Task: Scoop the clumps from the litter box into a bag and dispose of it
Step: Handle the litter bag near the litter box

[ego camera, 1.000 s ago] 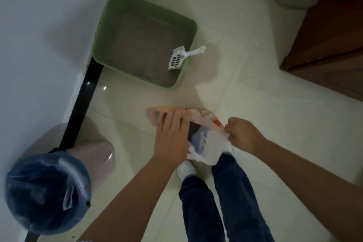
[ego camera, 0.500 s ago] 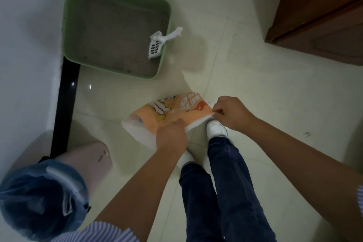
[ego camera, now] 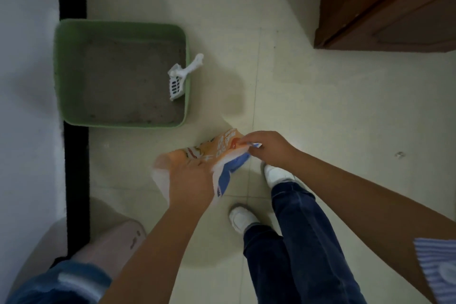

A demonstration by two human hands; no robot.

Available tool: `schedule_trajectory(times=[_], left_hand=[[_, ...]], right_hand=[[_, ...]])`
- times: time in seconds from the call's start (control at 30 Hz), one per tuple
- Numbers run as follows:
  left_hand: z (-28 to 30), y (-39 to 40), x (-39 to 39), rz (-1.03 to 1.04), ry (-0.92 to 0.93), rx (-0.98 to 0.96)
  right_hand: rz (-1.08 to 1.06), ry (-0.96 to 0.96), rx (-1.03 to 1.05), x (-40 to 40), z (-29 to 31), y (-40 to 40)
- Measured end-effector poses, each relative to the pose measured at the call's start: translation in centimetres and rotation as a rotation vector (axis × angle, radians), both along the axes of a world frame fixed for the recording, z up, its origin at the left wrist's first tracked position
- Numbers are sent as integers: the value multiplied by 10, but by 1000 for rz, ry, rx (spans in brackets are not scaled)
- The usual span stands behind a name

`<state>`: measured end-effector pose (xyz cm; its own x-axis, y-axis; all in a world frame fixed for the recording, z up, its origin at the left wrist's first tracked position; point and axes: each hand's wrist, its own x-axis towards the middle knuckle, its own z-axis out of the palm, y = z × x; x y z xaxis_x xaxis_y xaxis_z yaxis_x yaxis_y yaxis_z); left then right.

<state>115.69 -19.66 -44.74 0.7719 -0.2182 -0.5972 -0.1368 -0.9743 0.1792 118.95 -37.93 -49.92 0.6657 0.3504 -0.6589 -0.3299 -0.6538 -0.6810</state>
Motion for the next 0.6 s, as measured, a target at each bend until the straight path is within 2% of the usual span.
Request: schedule_trajectory(times=[0.07,0.13,0.23,0.3,0.47,0.6], left_hand=[[-1,-2,10,-32,74,107],[-7,-3,19,48,75,121],[-14,-14,36,227,38,-107],[-21,-20,46,194,51,-188],[-30,-13,67,100,-35,-176],[-42,4,70,274,-110,-127]], right_hand=[[-126,54,3,6,-11,11],[-206,101,10,8,-20,16],[-296,199,73,5,-28,11],[-346,250,62,-2,-37,0],[-69,225,-144,-5,-75,-8],[121,153,-129,16,-109,22]])
